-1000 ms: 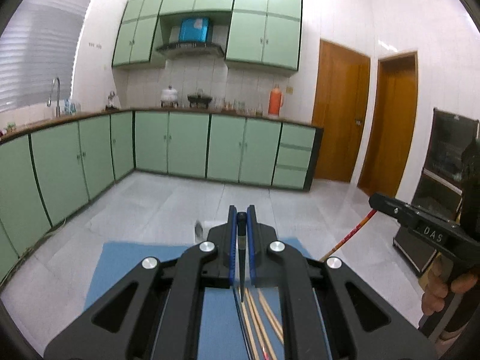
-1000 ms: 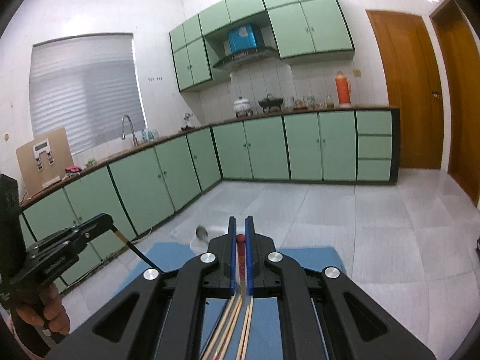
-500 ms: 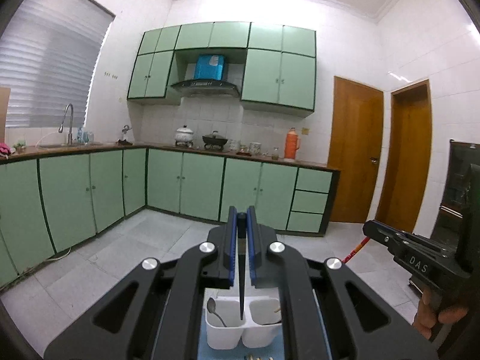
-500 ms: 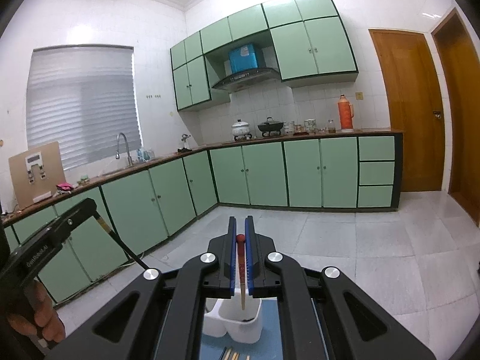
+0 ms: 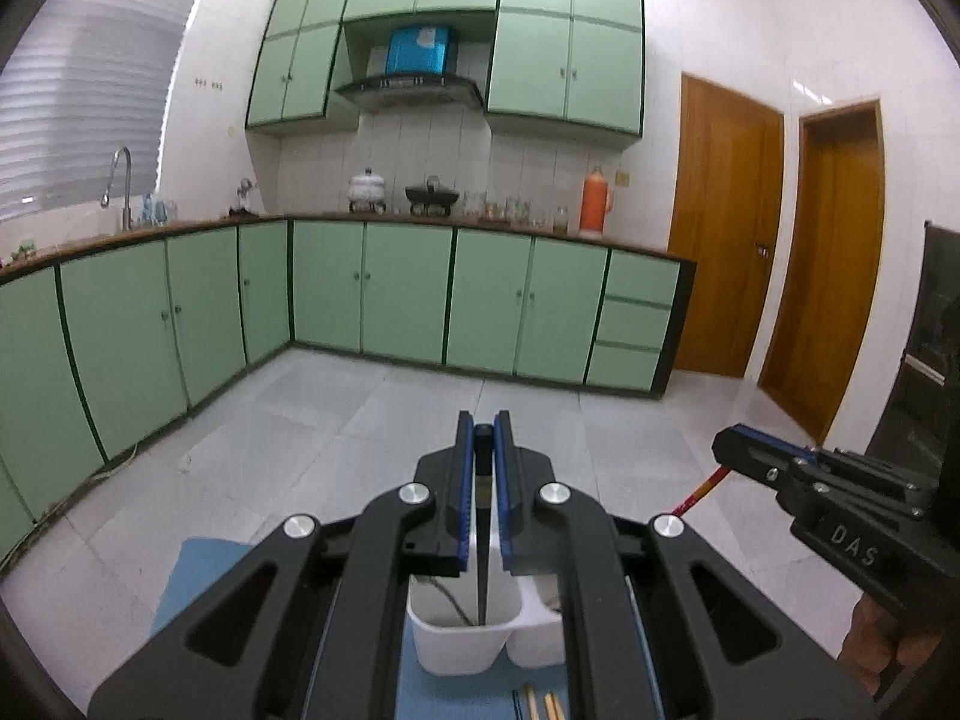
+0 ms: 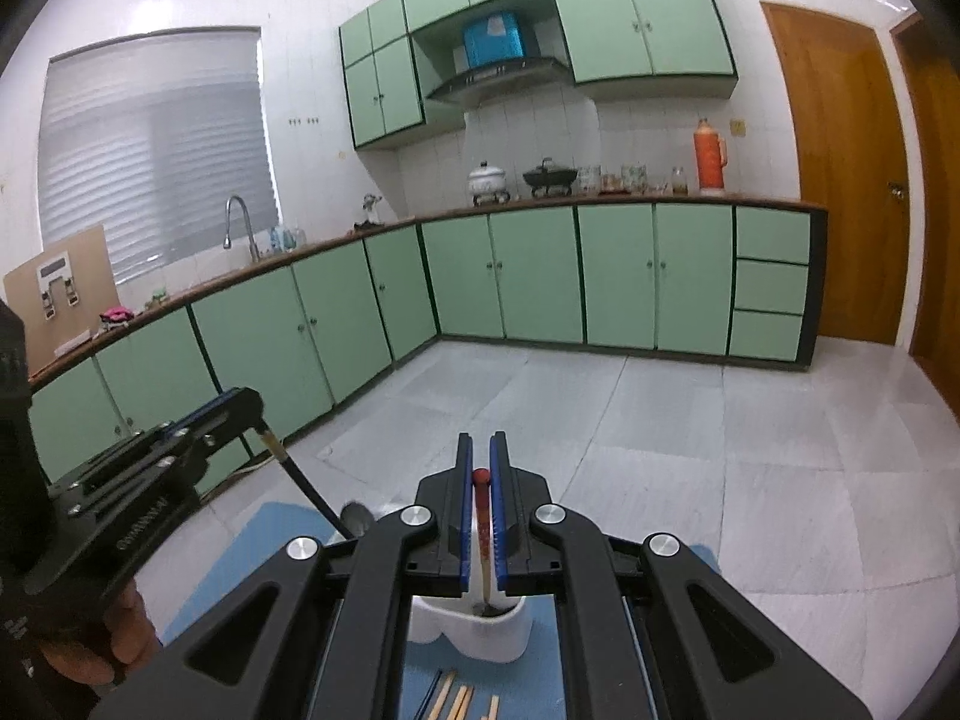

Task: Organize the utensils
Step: 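Carry both chopsticks to the white holder and release them inside with both tools, then move both open tools back over the remaining chopsticks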

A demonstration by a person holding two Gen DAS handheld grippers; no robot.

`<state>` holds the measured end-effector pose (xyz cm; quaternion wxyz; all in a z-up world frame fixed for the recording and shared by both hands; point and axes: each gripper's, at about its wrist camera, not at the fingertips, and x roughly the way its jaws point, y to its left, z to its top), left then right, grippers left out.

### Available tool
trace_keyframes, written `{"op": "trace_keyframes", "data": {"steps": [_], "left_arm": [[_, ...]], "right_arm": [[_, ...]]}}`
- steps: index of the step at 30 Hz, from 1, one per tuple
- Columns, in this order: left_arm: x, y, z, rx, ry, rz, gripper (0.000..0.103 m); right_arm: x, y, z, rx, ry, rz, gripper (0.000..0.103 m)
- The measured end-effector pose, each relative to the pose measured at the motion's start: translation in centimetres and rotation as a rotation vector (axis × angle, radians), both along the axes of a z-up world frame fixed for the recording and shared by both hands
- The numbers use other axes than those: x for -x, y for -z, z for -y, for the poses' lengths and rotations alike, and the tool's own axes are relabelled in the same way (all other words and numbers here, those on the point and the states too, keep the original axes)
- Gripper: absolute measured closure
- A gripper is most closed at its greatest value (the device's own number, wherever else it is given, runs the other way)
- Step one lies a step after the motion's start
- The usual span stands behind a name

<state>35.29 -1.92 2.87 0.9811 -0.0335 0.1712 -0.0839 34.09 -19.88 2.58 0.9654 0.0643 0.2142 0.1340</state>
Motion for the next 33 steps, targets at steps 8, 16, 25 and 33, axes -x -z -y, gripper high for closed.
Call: {"op": "trace_keyframes", "data": {"steps": [8, 16, 25, 33], "left_arm": [[-0.1, 2.0, -1.4, -0.010, -0.003, -0.065, 0.085], [1.9, 0.7, -3.6, 0.034, -0.050, -0.025, 0.038], [7.9, 0.0, -4.9, 0.029, -0.084, 0.030, 0.012], [13.7, 4.1, -4.2, -0.037, -0.051, -0.042, 0.011]], "right_arm": [[-0.3, 1.8, 0.6, -0.012, -0.013, -0.059, 0.096], [2.3, 0.3, 2.2, -0.012, 0.049, 0.011, 0.054], [8.5, 0.1, 3.7, 0.010, 0.112, 0.076, 0.031], [15.1, 5.2, 3.3, -0.006, 0.108, -0.013, 0.030]]}}
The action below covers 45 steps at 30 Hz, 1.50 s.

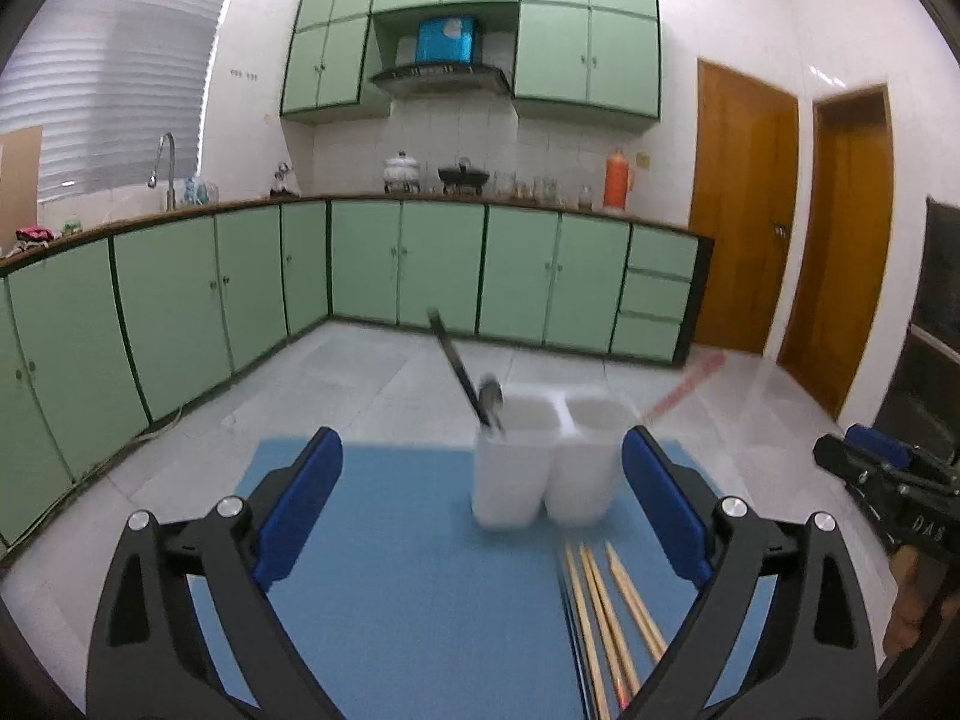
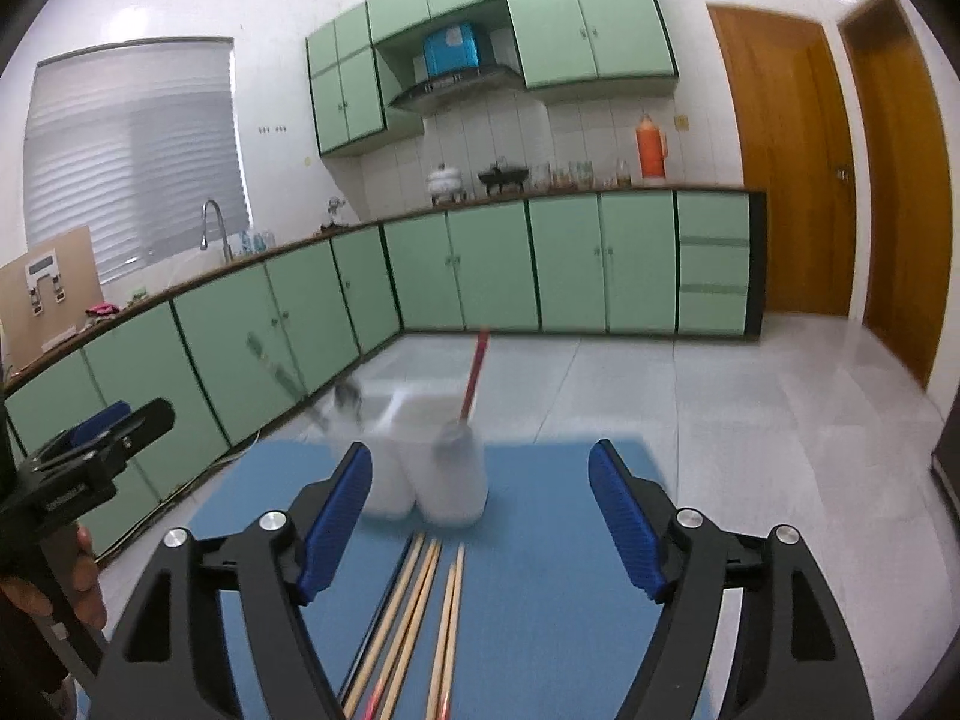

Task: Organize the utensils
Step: 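Move both open tools back over the remaining chopsticks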

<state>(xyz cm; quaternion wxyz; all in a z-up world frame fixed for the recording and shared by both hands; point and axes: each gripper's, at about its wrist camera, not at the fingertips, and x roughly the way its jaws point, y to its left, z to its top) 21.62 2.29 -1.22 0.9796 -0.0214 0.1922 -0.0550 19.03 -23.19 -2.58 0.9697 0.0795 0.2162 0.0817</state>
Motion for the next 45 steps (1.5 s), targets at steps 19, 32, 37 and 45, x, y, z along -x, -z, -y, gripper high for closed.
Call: {"op": "trace_keyframes", "data": {"steps": [19, 32, 37, 45], "left_arm": [[6.4, 11.0, -0.4, -0.097, 0.060, -0.317, 0.011], [7.0, 12.6, 0.0, -0.078, 0.054, -0.378, 0.012], [6.9, 12.6, 0.2, -0.076, 0.056, -0.383, 0.012], [6.9, 13.0, 0.8, -0.076, 0.080, -0.390, 0.012]], "right_arm": [[8.7, 13.1, -2.4, 0.101, -0.082, -0.357, 0.061], [8.7, 15.1, -4.4, 0.127, -0.146, -0.405, 0.088], [8.1, 15.2, -4.9, 0.128, -0.146, -0.398, 0.091], [7.6, 15.4, -5.3, 0.138, -0.130, -0.373, 0.096]]}}
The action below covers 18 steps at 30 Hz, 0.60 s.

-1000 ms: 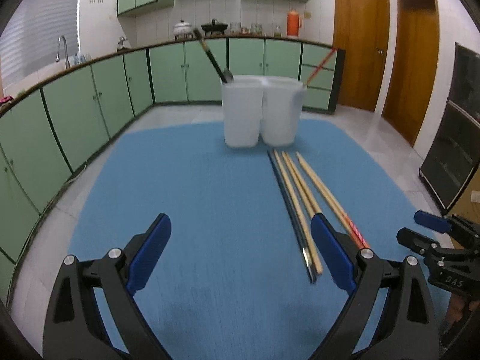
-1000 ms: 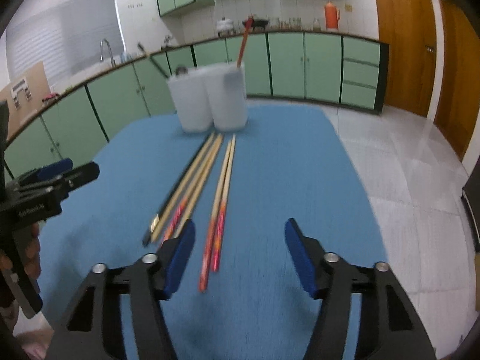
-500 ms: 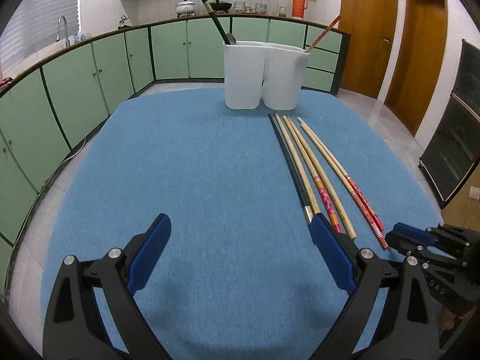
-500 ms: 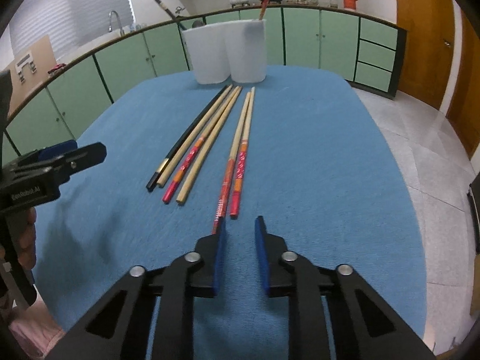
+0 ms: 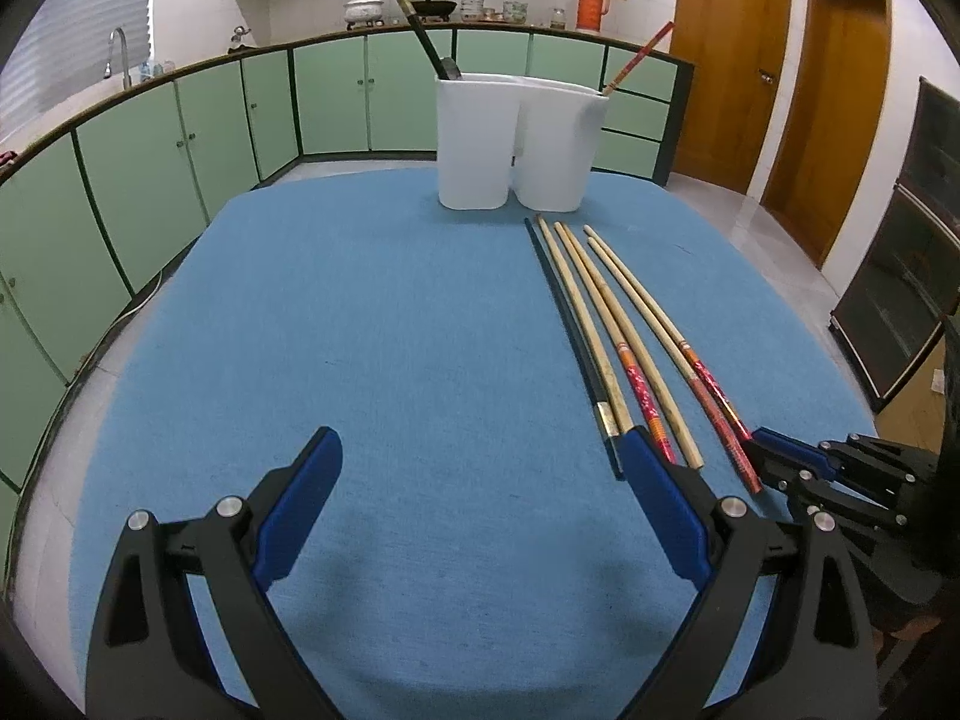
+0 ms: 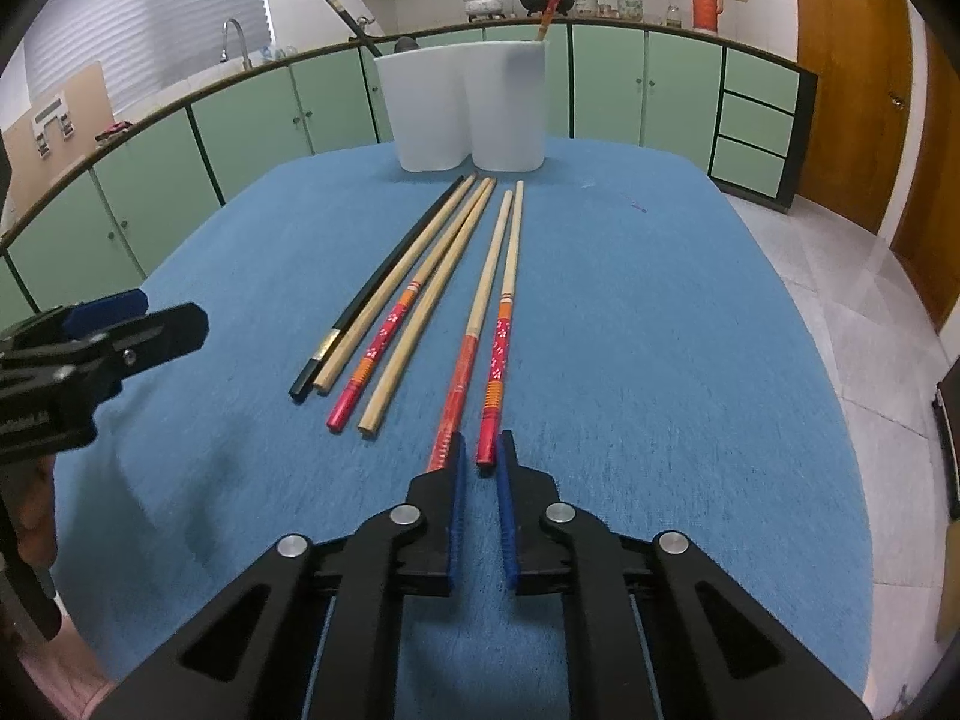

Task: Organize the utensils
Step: 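Move both open tools back over the remaining chopsticks, then grasp the next black chopstick with the left tool while the right tool grasps a red-patterned chopstick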

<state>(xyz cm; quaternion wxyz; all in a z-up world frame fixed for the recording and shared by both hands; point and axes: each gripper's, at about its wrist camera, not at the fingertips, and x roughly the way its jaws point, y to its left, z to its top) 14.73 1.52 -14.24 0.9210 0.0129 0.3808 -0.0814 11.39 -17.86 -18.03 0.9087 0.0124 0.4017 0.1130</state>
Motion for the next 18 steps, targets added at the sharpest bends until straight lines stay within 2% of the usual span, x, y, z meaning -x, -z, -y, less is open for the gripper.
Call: {"op": "trace_keyframes", "data": {"steps": [5, 8, 13, 18], "left_arm": [[0.2, 0.7, 1.0, 0.002, 0.031, -0.022, 0.012], [0.1, 1.6, 2.0, -0.014, 0.057, -0.050, 0.021], [-0.1, 2.8, 2.7, -0.014, 0.065, -0.086, 0.026], [-0.5, 3.4, 3.6, -0.031, 0.057, -0.096, 0.039]], "right_arm": [[0.1, -0.1, 0.5, -0.012, 0.024, 0.002, 0.097], [0.0, -0.2, 1.0, -0.012, 0.045, 0.002, 0.097], [0.1, -0.2, 1.7, -0.029, 0.059, -0.003, 0.097], [0.0, -0.1, 1.8, -0.036, 0.058, -0.002, 0.097]]}}
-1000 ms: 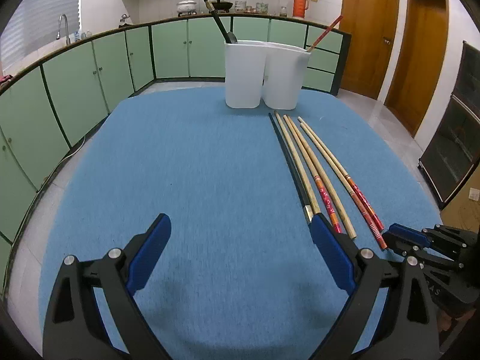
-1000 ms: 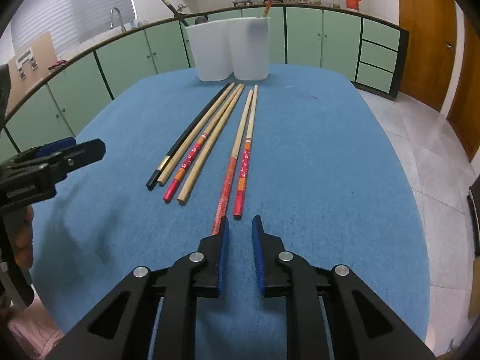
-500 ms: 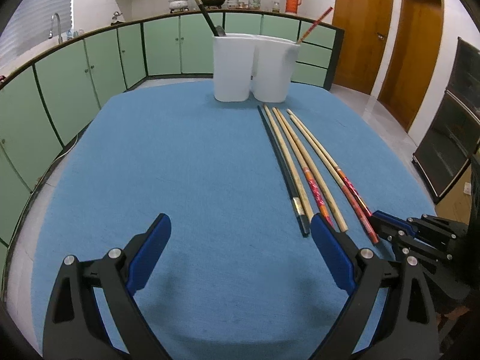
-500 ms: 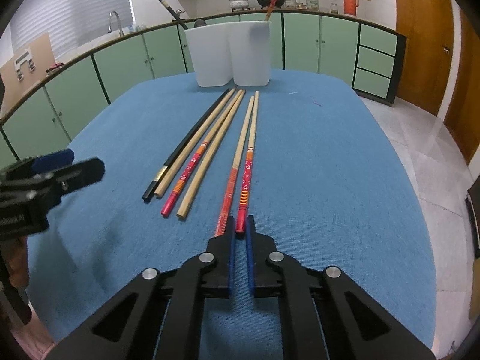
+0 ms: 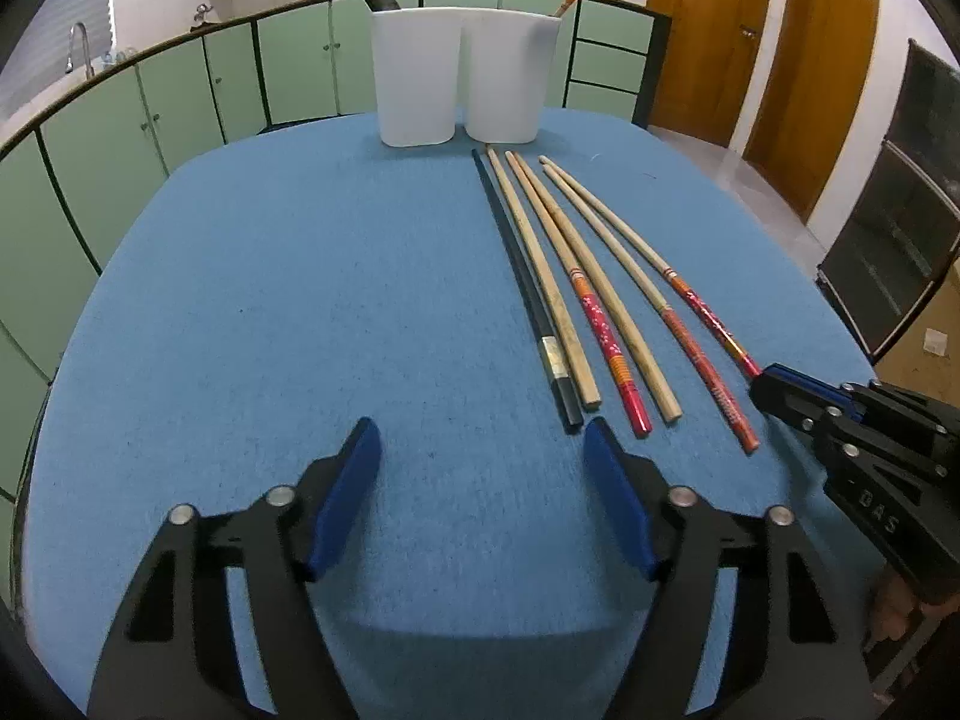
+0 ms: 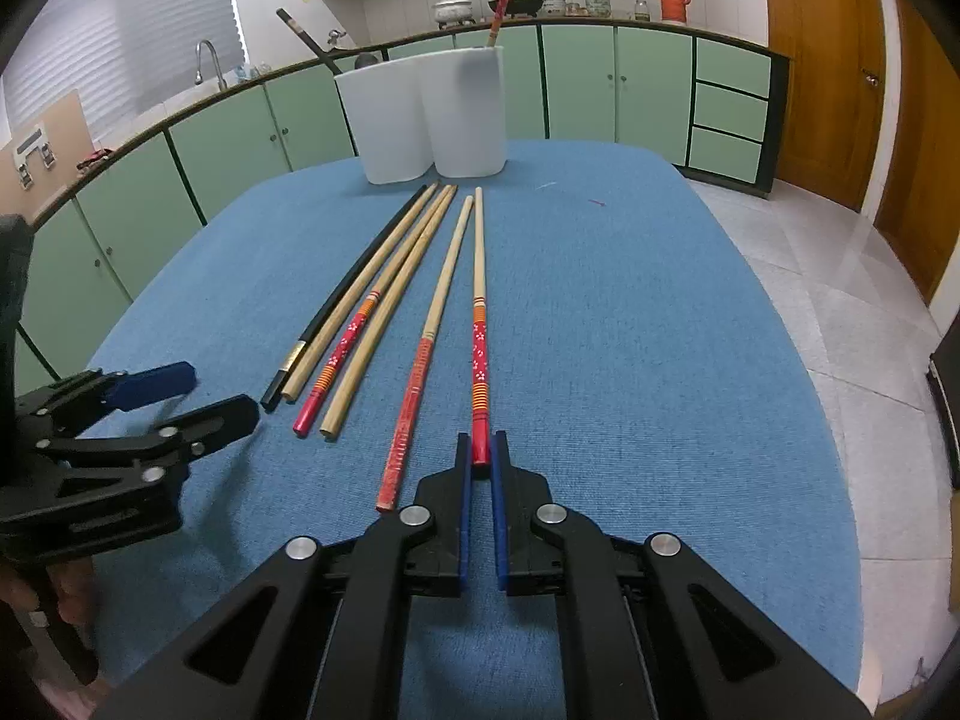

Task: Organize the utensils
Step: 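Grasp the next black chopstick with the left tool while the right tool grasps a red-patterned chopstick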

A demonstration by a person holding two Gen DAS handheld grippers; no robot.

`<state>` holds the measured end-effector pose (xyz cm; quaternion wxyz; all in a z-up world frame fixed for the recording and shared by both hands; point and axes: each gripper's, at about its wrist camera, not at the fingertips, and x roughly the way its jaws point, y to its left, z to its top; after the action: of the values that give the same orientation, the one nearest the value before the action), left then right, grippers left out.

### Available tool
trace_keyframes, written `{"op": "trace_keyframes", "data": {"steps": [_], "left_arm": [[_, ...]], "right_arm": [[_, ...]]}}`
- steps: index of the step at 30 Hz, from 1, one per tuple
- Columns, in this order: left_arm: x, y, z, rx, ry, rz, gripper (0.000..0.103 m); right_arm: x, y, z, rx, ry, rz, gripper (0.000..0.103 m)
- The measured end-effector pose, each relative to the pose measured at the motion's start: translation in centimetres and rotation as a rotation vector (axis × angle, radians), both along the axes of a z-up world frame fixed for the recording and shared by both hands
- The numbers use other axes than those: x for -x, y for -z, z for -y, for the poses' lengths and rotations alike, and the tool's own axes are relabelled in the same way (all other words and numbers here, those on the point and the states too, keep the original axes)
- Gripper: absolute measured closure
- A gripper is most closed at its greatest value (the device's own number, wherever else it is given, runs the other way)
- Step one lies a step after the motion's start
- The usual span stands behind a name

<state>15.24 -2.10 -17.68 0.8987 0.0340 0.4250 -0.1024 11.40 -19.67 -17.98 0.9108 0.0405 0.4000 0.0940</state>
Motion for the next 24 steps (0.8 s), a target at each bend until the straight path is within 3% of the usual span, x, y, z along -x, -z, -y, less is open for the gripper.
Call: {"op": "trace_keyframes", "data": {"steps": [8, 13, 15, 24], "left_arm": [[-0.5, 0.1, 1.5, 0.007, 0.016, -0.007, 0.048], [-0.6, 0.1, 2.0, 0.006, 0.018, 0.004, 0.075], [-0.4, 0.1, 2.3, 0.013, 0.041, 0.008, 0.093], [-0.3, 0.2, 3.0, 0.015, 0.035, 0.005, 0.095]], "right_arm": [[0.0, 0.2, 0.3, -0.028, 0.000, -0.001, 0.097], [0.1, 0.2, 0.6, -0.043, -0.001, -0.001, 0.097], [0.1, 0.2, 0.6, -0.045, -0.001, -0.001, 0.097], [0.0, 0.3, 0.8, -0.056, 0.000, -0.007, 0.097]]}}
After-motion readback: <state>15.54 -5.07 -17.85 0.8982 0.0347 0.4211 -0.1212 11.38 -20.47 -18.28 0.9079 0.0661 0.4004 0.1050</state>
